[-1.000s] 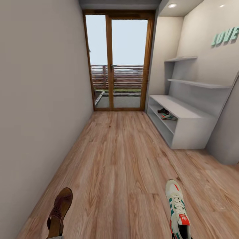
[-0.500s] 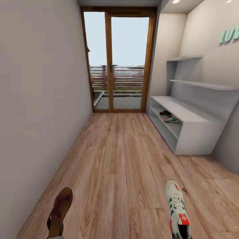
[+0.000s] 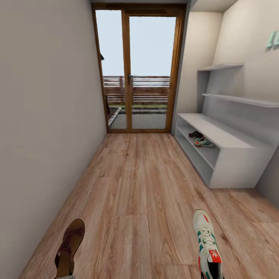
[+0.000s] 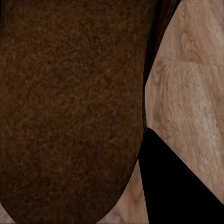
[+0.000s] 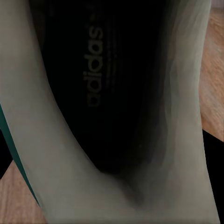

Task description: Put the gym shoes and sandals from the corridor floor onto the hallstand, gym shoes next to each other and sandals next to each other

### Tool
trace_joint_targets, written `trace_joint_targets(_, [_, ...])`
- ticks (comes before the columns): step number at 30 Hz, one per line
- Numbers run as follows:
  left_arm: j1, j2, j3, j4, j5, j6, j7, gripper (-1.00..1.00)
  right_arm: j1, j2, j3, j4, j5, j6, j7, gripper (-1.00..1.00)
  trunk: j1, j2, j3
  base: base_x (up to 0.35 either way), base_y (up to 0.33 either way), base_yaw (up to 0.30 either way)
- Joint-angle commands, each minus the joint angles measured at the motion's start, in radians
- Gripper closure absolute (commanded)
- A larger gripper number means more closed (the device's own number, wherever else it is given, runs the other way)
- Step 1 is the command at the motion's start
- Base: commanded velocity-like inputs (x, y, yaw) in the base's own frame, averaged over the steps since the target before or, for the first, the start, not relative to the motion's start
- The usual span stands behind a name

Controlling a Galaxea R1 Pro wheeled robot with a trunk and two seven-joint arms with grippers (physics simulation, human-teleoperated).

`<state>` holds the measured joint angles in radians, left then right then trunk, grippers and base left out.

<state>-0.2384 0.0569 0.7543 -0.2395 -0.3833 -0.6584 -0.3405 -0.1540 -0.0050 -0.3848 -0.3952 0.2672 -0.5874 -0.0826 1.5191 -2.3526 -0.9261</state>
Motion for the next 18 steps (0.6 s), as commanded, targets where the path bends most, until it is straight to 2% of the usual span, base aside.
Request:
trace_joint_targets(1, [-0.001, 0.0, 0.009, 0.0, -0.006, -0.003, -0.006, 1.0, -0.001, 0.0, -0.004, 0.001, 0.01, -0.003, -0.005, 1.0, 0.0, 0.0, -0.001, 0.337, 0.0, 0.0])
trace_joint_targets(18, [-0.001, 0.0, 0.009, 0.0, -0.006, -0.003, -0.006, 1.0, -0.001, 0.0, -0.003, 0.001, 0.01, -0.003, -0.005, 1.0, 0.0, 0.0, -0.001, 0.337, 0.0, 0.0])
